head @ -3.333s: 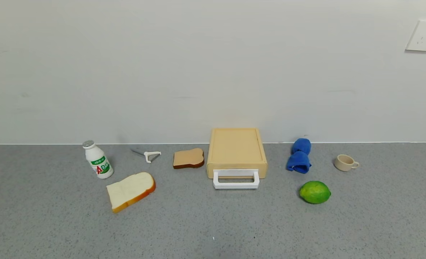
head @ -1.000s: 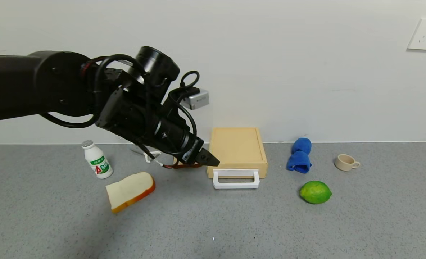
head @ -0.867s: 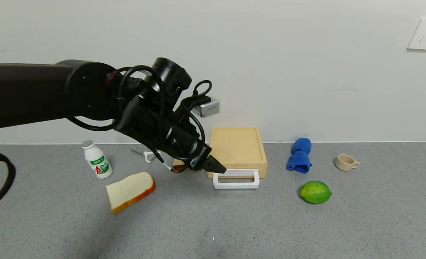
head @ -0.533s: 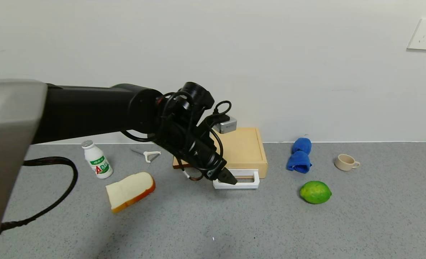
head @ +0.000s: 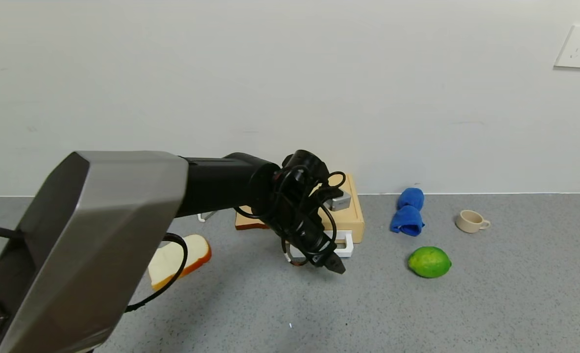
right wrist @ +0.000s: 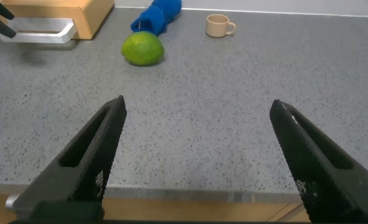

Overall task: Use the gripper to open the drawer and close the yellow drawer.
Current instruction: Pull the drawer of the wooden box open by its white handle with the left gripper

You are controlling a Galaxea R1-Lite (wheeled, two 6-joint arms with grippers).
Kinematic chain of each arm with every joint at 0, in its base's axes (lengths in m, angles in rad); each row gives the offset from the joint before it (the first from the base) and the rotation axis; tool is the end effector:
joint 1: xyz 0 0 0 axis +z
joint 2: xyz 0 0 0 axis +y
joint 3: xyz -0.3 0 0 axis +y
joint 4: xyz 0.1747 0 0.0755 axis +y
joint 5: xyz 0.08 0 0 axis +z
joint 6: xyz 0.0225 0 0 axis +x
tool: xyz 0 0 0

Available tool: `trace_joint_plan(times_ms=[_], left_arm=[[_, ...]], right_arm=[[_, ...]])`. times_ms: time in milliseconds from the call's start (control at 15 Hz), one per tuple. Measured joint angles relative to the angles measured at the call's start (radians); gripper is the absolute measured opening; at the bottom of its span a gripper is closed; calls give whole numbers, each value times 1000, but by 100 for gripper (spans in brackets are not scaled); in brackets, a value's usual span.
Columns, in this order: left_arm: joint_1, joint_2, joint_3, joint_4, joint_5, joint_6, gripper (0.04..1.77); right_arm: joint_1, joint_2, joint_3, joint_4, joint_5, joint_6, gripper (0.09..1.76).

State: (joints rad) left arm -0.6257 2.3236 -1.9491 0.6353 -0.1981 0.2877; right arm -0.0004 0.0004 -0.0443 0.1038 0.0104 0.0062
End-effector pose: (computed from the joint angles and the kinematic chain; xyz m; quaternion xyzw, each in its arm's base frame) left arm 0.3618 -0.2669 0.1389 0.2165 0.4176 -0.4145 0.7790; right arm -0.0265 0.0002 0.0771 0.0033 0.0300 0.0049 0.9995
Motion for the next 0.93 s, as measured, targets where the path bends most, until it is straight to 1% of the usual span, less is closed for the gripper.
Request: trace_joint_plan(times_ms=[267,600,800,933], left_arm=[[-3,59,-22,-43,5,-2,172],[-2,83,-25,-51,13,3,172],[-1,86,-25,-53,45,6,172],[-1,87,-25,-67,52,7,172]], right_arm=[[0,0,0,0,0,0,170],[0,0,0,0,0,0,170],[0,0,0,0,0,0,170],[0,0,0,0,0,0,170]])
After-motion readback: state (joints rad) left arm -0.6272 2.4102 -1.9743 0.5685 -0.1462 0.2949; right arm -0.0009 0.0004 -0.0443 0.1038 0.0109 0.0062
